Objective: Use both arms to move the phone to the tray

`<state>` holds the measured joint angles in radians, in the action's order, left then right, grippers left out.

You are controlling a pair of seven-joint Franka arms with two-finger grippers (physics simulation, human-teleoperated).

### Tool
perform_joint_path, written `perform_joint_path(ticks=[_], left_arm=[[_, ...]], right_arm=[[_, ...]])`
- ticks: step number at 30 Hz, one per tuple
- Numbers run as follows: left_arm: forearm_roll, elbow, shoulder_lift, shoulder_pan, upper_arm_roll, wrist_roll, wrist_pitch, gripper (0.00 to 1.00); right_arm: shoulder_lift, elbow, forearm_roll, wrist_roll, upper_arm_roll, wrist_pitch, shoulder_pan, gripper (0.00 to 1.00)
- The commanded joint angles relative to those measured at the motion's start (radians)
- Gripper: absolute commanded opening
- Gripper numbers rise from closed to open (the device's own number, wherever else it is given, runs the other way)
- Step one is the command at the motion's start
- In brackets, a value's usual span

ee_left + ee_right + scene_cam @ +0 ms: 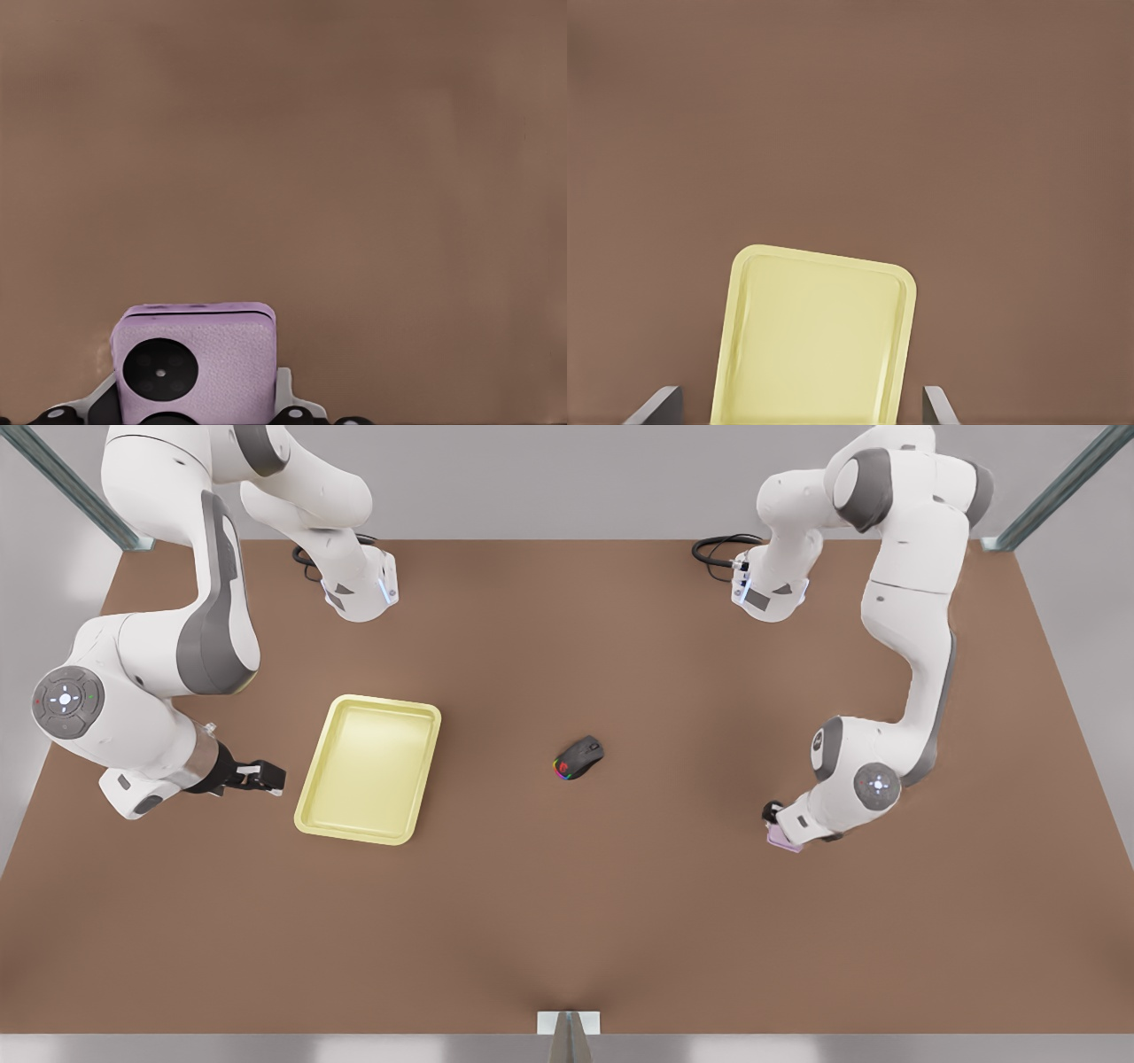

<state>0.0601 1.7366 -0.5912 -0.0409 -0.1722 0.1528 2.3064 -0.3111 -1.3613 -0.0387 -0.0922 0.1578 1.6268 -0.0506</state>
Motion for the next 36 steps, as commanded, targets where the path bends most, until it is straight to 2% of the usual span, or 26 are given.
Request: perform_joint_path(ticks=[1,4,6,12,18,19,20,23,24,25,26,28,30,31,32,33,34,36], left_arm=[[0.001,-0.190,-0.114,-0.142,-0.003,-0.933,-0.140,0.81],[0.004,-0.387,-0.268,-0.295,0.000,-1.115,-0.159,0.81],[0.004,-0.451,-0.308,-0.298,0.006,-1.121,-0.156,0.81],[0.004,-0.545,-0.358,-0.487,0.013,-1.270,-0.159,0.81],[0.004,-0.581,-0.432,-0.508,0.003,-1.124,-0.102,0.82],[0.004,-0.583,-0.443,-0.511,0.000,-1.127,-0.081,0.83],[0.004,-0.583,-0.446,-0.513,-0.001,-1.128,-0.079,1.00],[0.003,-0.585,-0.438,-0.510,-0.004,-1.125,-0.079,1.00],[0.001,-0.583,-0.409,-0.499,-0.003,-1.124,-0.116,1.00],[0.001,-0.595,-0.330,-0.452,0.002,-1.052,-0.305,1.00],[0.000,-0.675,-0.265,-0.398,0.003,-1.001,-0.519,1.00],[0.009,-0.720,-0.130,-0.308,0.011,-0.923,-0.741,1.00],[0.030,-0.720,-0.007,-0.223,0.117,-0.532,-0.969,1.00],[0.026,-0.707,0.050,-0.202,0.154,-0.460,-0.999,1.00],[0.018,-0.493,0.210,-0.159,0.157,-0.326,-0.948,1.00],[-0.006,-0.221,0.416,-0.116,0.161,-0.272,-0.817,1.00],[-0.013,-0.186,0.464,-0.125,0.198,-0.265,-0.832,1.00],[-0.072,-0.276,0.419,-0.123,0.200,-0.259,-0.979,1.00]], right_arm=[[0.003,-0.001,0.000,0.002,0.000,-0.001,0.000,1.00],[0.003,0.001,0.000,0.003,0.000,-0.001,0.000,1.00],[0.001,0.001,0.000,0.005,0.000,-0.001,0.000,1.00],[0.001,-0.001,0.002,0.003,0.000,-0.001,0.000,1.00],[0.003,0.001,0.000,-0.012,0.003,-0.001,0.040,1.00],[0.003,0.001,-0.001,-0.011,0.002,-0.001,0.064,1.00],[0.003,0.001,0.000,-0.011,0.002,0.001,0.066,1.00],[0.003,0.001,-0.001,-0.009,0.002,-0.001,0.064,1.00],[0.003,0.001,-0.001,-0.009,0.002,-0.001,0.064,1.00],[0.003,0.001,-0.001,-0.009,0.002,-0.001,0.064,1.00],[0.003,0.001,-0.001,-0.007,0.002,-0.001,0.064,1.00],[0.003,0.001,-0.001,-0.011,0.002,0.001,0.067,1.00],[-0.049,-0.004,0.000,-0.008,0.003,0.005,0.132,1.00],[-0.072,-0.012,-0.003,-0.011,0.002,0.051,0.184,1.00],[-0.108,-0.012,-0.003,-0.064,0.002,0.099,0.212,1.00],[-0.148,-0.012,-0.007,-0.171,0.002,0.163,0.284,1.00],[-0.180,-0.009,-0.007,-0.259,0.002,0.199,0.334,1.00],[-0.276,0.025,-0.012,-0.437,0.002,0.281,0.431,1.00]])
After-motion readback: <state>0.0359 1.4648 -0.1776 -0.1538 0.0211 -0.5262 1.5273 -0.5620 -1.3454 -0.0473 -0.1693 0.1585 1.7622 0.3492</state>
